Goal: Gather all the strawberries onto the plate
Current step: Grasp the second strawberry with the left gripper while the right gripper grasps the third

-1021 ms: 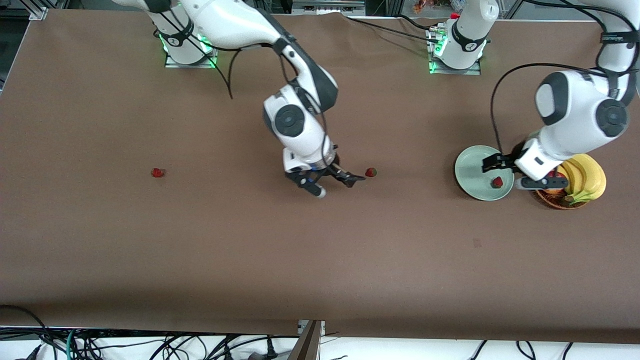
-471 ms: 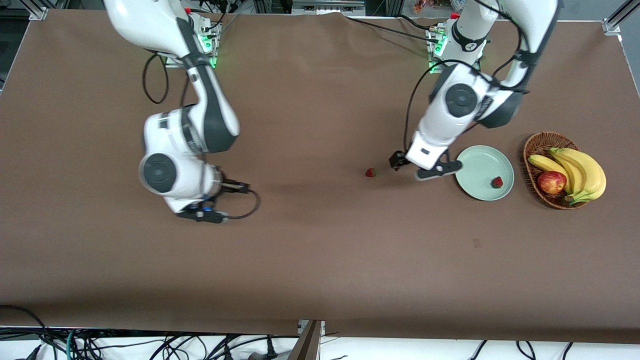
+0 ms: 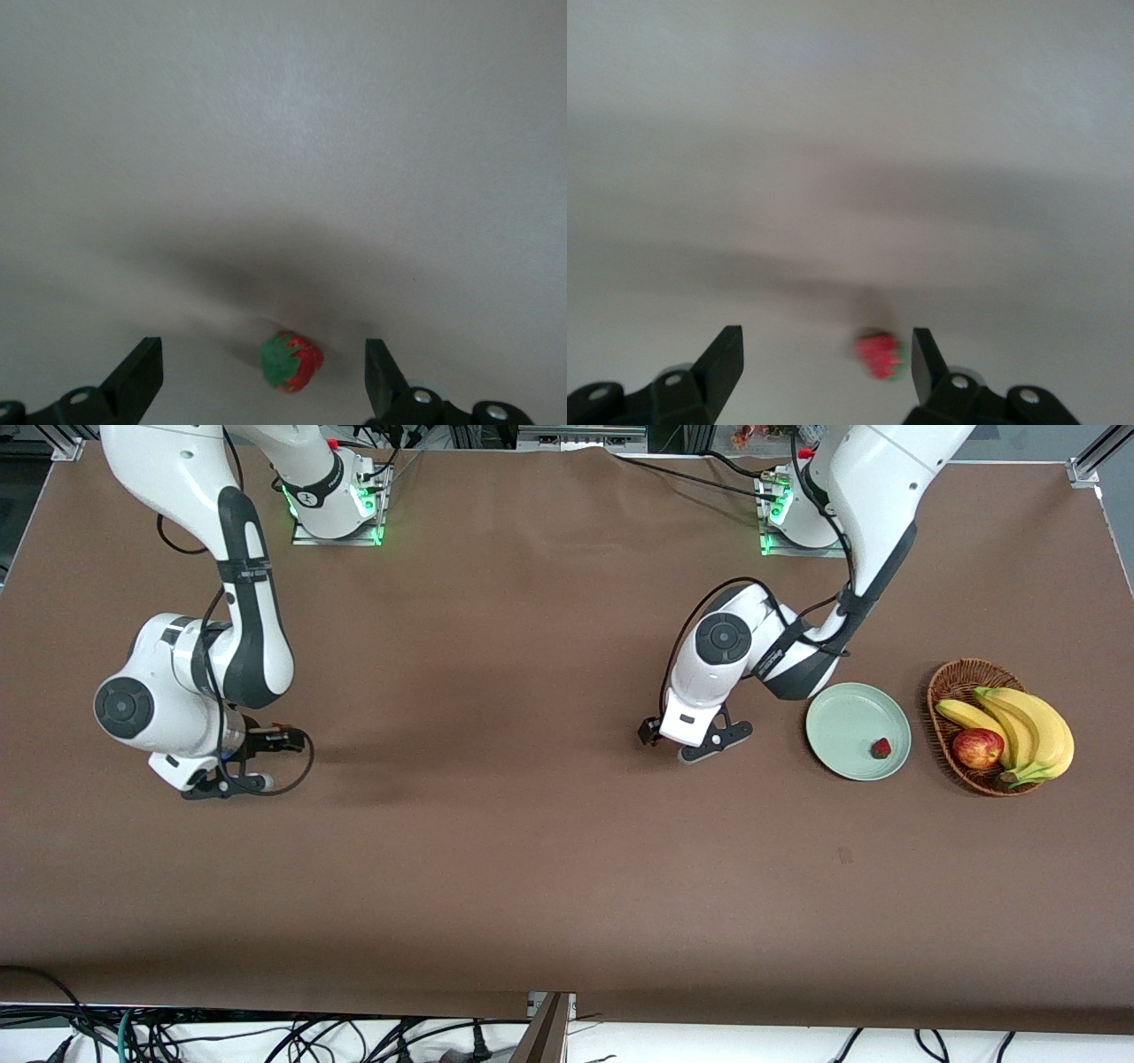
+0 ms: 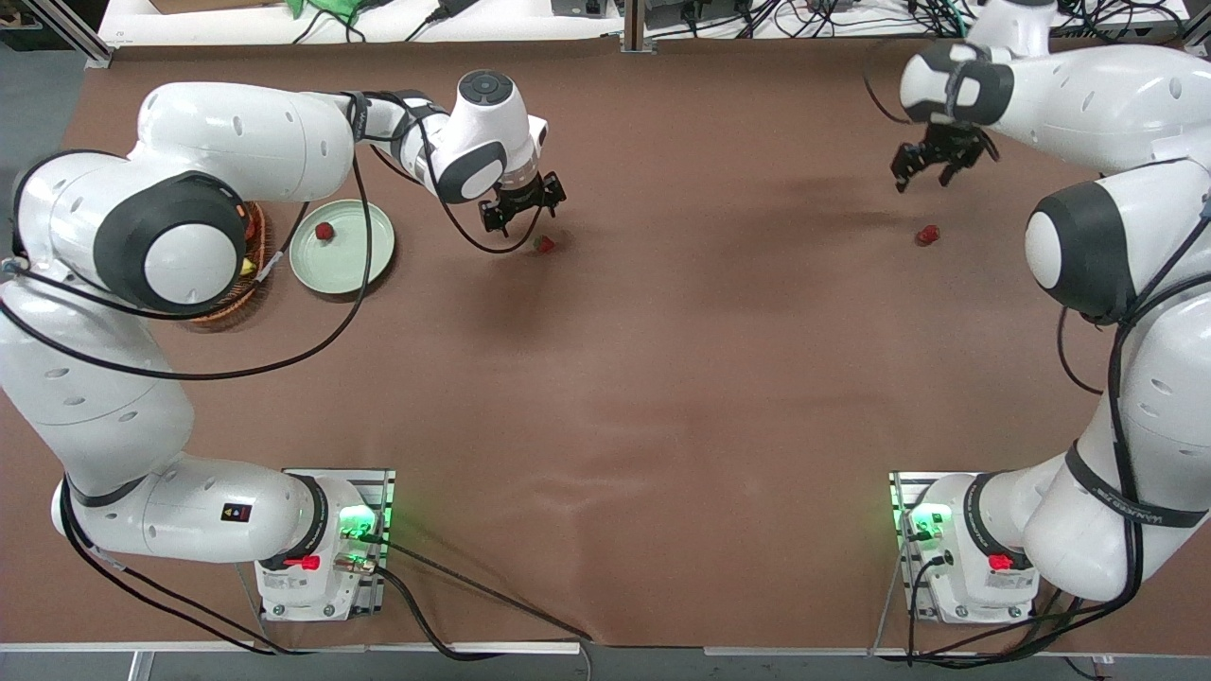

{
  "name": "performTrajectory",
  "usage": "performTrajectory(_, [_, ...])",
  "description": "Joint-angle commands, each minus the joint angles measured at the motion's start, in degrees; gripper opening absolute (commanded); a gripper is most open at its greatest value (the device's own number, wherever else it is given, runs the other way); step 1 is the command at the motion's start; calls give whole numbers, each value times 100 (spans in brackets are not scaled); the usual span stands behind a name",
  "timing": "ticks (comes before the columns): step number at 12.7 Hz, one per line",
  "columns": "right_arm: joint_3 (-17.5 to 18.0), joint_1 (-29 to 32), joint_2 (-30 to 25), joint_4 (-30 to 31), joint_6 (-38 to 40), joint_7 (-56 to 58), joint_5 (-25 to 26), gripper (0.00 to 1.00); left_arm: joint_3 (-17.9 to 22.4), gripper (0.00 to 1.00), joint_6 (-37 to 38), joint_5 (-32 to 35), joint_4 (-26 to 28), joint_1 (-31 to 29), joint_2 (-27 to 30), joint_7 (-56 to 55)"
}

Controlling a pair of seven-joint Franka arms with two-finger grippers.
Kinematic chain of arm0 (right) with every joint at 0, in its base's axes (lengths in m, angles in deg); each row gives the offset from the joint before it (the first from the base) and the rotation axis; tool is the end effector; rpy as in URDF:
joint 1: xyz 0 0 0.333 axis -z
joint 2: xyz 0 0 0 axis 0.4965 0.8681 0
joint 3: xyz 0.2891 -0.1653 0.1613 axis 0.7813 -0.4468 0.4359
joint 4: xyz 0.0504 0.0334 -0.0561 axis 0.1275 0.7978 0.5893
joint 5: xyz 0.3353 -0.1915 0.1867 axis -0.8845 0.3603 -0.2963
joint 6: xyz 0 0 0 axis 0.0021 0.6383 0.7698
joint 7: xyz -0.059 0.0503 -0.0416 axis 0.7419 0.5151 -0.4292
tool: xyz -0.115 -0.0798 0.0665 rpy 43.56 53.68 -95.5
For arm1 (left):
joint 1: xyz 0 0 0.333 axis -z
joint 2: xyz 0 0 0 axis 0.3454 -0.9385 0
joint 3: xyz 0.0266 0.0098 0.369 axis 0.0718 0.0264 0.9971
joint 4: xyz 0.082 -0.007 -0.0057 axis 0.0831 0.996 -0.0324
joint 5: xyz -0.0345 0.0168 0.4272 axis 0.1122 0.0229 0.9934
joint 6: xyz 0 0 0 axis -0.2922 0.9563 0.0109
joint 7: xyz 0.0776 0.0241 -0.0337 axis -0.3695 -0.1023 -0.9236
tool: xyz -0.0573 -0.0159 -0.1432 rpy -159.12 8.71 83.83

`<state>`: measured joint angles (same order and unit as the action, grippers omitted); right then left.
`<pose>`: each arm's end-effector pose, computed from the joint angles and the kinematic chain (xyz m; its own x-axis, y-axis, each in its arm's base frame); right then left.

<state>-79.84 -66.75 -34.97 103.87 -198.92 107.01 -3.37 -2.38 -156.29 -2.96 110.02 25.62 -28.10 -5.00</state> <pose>0.6279 0.0033 0.2132 0.9784 0.1531 -0.1386 0.1595 -0.9865 0.0360 0.5668 -0.3472 0.1807 0.8963 0.4421 -0.0335 0.4430 -0.8962 0.0237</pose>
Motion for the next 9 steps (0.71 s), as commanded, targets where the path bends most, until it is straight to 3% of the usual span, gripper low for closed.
performTrajectory(1, [0,-20,-397,1084,-983,345,-88,85,-27,100,-84,364,-292,143,-414,-519])
performTrajectory(5, [35,77,-99,1086,-1231,818,-684,79,-53,100,-76,647,-275,161,-477,-899])
performTrajectory(6, [44,77,15,1094,-1249,994,-956,74,-53,89,-76,647,-249,161,-477,-960])
performTrajectory(8, [44,77,165,1094,-1241,1494,-1493,62,-53,48,-67,647,-231,188,-477,-1057])
performTrajectory(9, [44,77,175,1094,-1223,1583,-1582,51,-53,32,-58,638,-231,188,-477,-1101])
